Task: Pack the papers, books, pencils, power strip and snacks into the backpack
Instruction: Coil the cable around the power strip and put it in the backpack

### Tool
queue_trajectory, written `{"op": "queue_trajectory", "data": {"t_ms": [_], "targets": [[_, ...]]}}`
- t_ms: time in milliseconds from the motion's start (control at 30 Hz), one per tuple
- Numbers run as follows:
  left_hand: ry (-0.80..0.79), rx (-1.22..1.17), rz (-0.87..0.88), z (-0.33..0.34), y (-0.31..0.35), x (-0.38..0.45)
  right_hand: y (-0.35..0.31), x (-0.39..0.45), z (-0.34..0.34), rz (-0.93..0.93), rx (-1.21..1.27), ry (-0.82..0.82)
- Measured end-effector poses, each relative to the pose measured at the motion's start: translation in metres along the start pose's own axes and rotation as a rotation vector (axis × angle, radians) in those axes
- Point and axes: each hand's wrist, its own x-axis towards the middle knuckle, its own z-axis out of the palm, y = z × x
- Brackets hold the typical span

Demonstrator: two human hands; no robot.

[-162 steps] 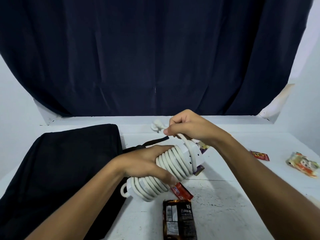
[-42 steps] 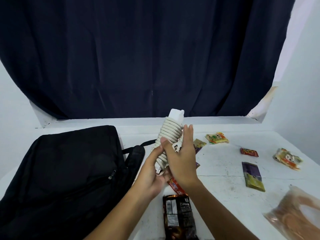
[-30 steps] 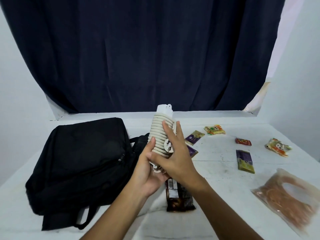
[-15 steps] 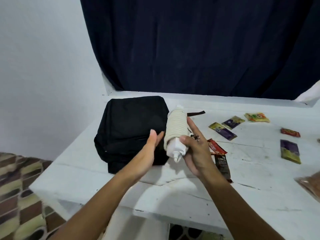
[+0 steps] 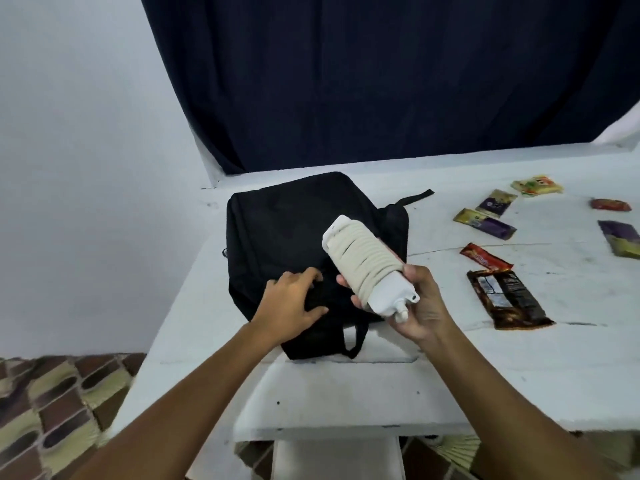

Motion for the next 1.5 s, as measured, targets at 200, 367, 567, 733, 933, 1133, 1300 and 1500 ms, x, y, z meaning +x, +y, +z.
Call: {"op": "queue_trajectory", "data": {"t_ms": [200, 367, 567, 733, 933, 1133, 1300, 1500], "targets": [[0.068, -0.444, -0.234, -0.019, -0.030, 0.047, 0.010, 0.010, -0.009, 0.029, 0.136, -0.225], [0.287, -0.267, -0.035, -0.075, -0.050, 0.094, 0.000, 0.011, 0.004, 0.062, -0.346, -0.007], [0.257, 0.157, 0.097, -0.131, -0.032, 0.133, -0.005, 0.039, 0.022, 0.123, -1.001, 0.351], [0.297, 0.085, 0.066, -0.172, -0.024, 0.147, -0.009, 0.065, 0.031, 0.153, -1.329, 0.280], [0.385, 0.041, 0.114, -0.198, 0.000, 0.153, -0.017, 0.123, 0.052, 0.167, -1.488, 0.124], [0.335, -0.049, 0.120, -0.203, 0.004, 0.159, -0.017, 0.204, 0.053, 0.157, -1.471, 0.097], [0.449, -0.063, 0.092, -0.216, 0.001, 0.171, -0.009, 0.236, 0.052, 0.167, -1.616, 0.084], [0.610, -0.092, -0.019, -0.234, -0.012, 0.197, -0.014, 0.242, 0.049, 0.266, -1.745, 0.070]]}}
